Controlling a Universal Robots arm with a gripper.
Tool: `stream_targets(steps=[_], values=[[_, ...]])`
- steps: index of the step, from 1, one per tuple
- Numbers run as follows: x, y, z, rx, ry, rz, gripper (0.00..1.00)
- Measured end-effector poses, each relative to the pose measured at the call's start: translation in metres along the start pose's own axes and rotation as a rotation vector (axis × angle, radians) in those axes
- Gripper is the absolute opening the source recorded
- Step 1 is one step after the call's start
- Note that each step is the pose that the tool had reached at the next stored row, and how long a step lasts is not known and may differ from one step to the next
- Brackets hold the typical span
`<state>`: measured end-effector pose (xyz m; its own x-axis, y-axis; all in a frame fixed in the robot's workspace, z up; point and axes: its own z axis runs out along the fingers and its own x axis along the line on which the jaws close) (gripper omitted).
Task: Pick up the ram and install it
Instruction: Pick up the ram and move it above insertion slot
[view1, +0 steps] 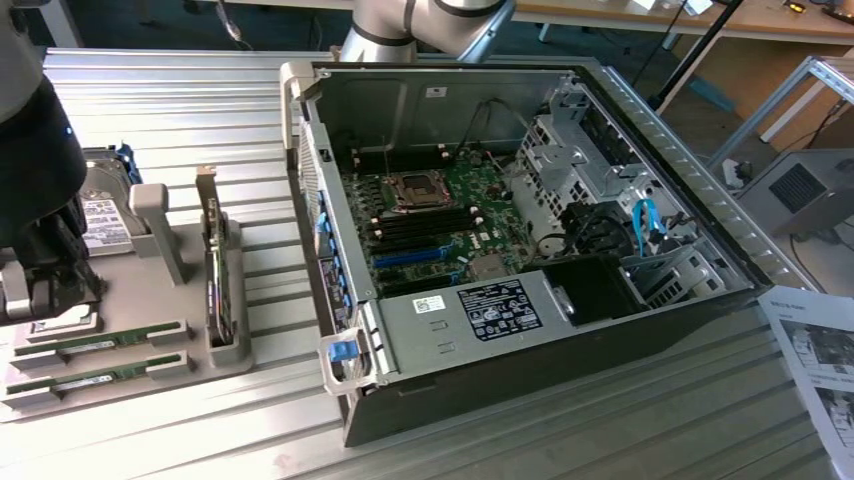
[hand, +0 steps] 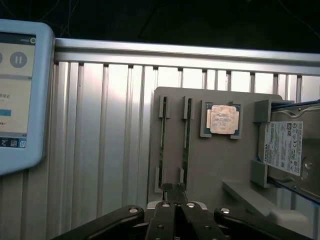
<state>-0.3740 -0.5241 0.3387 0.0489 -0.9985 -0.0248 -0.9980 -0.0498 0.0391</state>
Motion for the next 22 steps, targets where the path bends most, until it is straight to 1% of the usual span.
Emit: stream_targets(steps=[9, 18, 22], values=[[0.0, -0.0001, 0.0017, 0.0001, -0.0001, 0.0, 0.11], [0.002, -0.0003, 0.0107, 0.0, 0.0, 0.0, 0.11], [0.002, -0.0004, 0.0112, 0.0, 0.0, 0.0, 0.11]])
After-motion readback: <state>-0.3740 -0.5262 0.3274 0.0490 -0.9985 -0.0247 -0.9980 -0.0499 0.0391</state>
